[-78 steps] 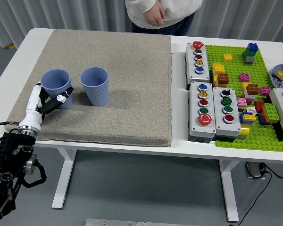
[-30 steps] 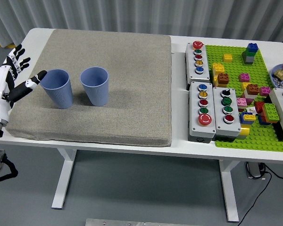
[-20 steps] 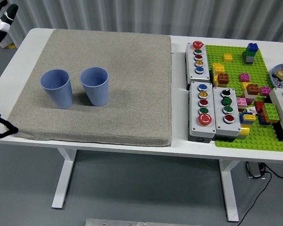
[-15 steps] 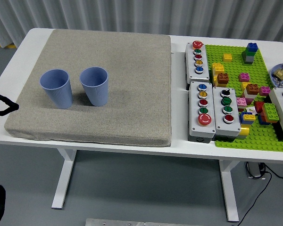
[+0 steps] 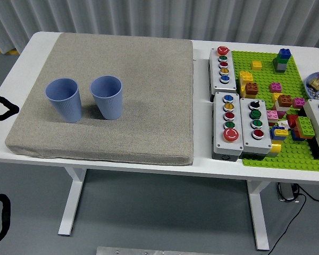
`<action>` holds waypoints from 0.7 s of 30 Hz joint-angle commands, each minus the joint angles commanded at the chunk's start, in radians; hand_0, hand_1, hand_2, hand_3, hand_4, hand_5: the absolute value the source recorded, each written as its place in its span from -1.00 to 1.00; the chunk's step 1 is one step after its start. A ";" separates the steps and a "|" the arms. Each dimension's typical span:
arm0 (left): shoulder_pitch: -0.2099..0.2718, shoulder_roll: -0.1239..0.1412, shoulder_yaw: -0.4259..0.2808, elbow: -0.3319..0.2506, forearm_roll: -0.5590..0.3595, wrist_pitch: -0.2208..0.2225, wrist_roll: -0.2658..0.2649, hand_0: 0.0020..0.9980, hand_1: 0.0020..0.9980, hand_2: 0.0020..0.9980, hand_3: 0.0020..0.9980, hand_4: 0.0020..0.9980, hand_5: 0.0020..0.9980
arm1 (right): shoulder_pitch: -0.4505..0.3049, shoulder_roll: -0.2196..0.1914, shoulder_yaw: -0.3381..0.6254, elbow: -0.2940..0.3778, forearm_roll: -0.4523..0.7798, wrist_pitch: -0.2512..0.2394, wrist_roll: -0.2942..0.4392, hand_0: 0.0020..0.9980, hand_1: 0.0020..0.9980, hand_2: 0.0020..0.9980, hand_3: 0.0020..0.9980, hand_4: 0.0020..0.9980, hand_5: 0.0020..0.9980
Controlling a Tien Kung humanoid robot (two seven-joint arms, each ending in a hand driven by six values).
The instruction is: Pick cup pour cup place
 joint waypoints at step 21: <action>0.052 -0.040 -0.070 0.025 -0.094 0.014 -0.059 0.74 0.78 1.00 1.00 0.87 1.00 | 0.005 0.002 0.009 0.000 -0.002 0.000 -0.001 0.50 0.40 0.50 0.20 -0.76 -0.51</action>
